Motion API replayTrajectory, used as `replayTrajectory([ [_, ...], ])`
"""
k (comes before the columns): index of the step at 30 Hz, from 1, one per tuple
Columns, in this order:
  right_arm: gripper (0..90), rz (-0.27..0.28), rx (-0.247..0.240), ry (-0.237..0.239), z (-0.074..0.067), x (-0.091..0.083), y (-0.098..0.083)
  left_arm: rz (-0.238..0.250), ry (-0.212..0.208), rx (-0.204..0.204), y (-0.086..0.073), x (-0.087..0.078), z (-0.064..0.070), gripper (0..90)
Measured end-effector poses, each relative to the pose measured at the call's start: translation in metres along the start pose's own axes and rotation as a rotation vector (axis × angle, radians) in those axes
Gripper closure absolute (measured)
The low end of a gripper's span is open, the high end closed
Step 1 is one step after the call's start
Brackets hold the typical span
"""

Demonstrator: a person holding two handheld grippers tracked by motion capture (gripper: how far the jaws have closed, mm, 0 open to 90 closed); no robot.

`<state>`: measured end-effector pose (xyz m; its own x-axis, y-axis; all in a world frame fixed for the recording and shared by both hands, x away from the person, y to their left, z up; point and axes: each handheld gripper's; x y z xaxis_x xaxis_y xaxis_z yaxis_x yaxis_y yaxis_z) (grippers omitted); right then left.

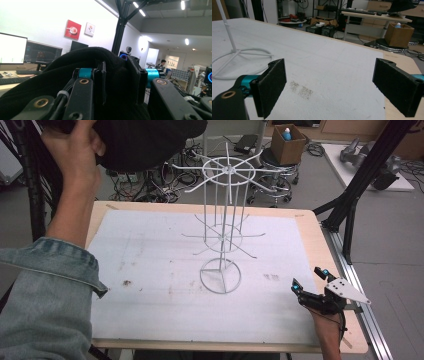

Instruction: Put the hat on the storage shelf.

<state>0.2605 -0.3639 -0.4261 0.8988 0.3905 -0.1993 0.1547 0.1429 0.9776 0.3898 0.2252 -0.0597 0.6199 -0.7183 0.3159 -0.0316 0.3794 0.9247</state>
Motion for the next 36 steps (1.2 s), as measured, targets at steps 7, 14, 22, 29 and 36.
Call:
replayTrajectory([
  [7, 11.0, 0.001, 0.004, 0.0, 0.0, 0.0, 0.0, -0.017, -0.01, -0.039, -0.008, 0.012, 0.005, 69.9],
  [14, 11.0, -0.002, 0.007, 0.001, 0.001, 0.0, 0.0, -0.048, 0.0, -0.059, -0.016, 0.02, 0.006, 69.8],
  [22, 11.0, -0.005, 0.005, 0.001, 0.001, 0.0, 0.0, -0.077, 0.015, -0.079, -0.024, 0.023, 0.003, 69.8],
  [29, 11.0, -0.005, 0.007, -0.003, 0.001, 0.0, 0.0, -0.131, 0.023, -0.061, -0.027, 0.023, 0.003, 69.7],
  [36, 11.0, -0.005, 0.008, -0.004, 0.001, 0.0, 0.0, -0.211, 0.038, -0.037, -0.03, 0.023, 0.0, 69.7],
])
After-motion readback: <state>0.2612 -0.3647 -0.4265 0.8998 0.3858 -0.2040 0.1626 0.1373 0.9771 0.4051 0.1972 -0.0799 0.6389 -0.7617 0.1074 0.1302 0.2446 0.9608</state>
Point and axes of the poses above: each handheld gripper's, and its own axes: x roughly forward along the jaws, y roughly out of its top, z roughly to its right, and after that the axes turned 1 degree about -y, right-handed
